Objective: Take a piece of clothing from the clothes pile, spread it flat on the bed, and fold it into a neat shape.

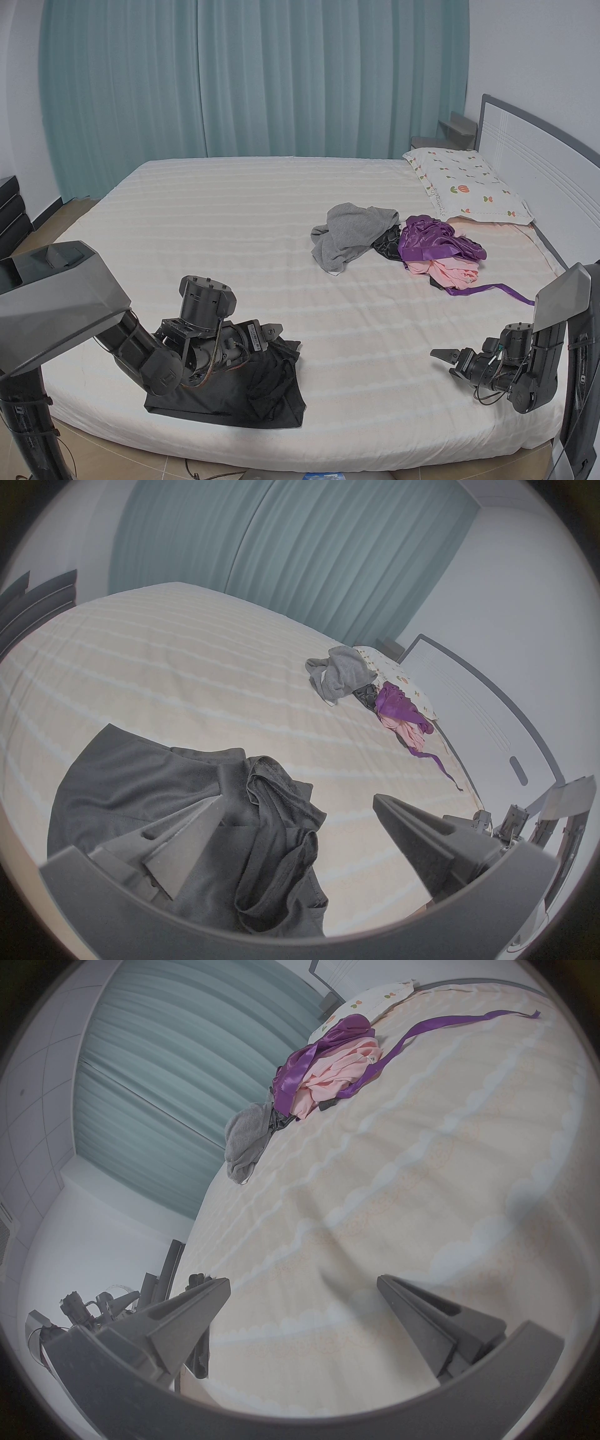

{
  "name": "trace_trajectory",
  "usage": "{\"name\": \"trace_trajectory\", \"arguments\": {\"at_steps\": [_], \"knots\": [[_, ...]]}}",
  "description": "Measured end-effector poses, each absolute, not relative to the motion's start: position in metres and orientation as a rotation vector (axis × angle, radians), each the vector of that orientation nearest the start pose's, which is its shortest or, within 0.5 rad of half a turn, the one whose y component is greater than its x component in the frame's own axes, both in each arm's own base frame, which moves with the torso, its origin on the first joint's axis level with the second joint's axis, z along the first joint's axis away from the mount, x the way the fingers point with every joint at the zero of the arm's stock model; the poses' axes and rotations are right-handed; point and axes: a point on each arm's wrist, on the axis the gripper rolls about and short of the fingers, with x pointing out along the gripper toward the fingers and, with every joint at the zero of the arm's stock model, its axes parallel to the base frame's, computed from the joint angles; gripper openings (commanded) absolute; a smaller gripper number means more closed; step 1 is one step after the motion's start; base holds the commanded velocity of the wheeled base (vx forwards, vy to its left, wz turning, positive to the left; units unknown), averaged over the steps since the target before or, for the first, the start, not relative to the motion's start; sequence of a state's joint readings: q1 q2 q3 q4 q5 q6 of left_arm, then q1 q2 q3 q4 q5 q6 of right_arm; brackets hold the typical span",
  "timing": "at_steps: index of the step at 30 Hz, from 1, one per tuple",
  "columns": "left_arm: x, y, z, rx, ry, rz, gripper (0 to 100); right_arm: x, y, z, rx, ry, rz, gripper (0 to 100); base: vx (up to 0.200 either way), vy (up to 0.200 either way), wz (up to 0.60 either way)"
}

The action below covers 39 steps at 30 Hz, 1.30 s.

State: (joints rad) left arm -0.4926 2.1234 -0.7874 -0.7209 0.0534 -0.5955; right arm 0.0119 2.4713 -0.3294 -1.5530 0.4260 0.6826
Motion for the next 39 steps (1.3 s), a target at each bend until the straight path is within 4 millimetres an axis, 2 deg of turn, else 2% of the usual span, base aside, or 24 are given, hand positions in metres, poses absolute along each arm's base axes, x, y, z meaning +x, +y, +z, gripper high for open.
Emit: {"name": "trace_trajectory", "arguments": {"at_steps": [5,19,24,31,39], "knots": [[0.313,-0.160,0.047,-0.491,0.704,-0.189,100,0.288,0.013,-0.057,0.774,0.708,0.212,100,0.000,0.000,0.00],[0.318,-0.110,0.045,-0.788,0.706,-0.063,100,0.287,0.013,-0.057,0.774,0.708,0.212,100,0.000,0.000,0.00],[0.318,-0.101,0.042,-0.877,0.722,-0.089,100,0.287,0.013,-0.058,0.773,0.709,0.212,100,0.000,0.200,0.00],[0.316,-0.081,0.028,-0.901,0.746,-0.031,100,0.288,0.013,-0.058,0.771,0.709,0.211,100,0.000,0.200,0.00],[0.316,-0.062,0.022,-0.920,0.748,0.032,100,0.287,0.029,-0.053,0.737,0.701,0.212,100,0.000,0.200,0.00]]}}
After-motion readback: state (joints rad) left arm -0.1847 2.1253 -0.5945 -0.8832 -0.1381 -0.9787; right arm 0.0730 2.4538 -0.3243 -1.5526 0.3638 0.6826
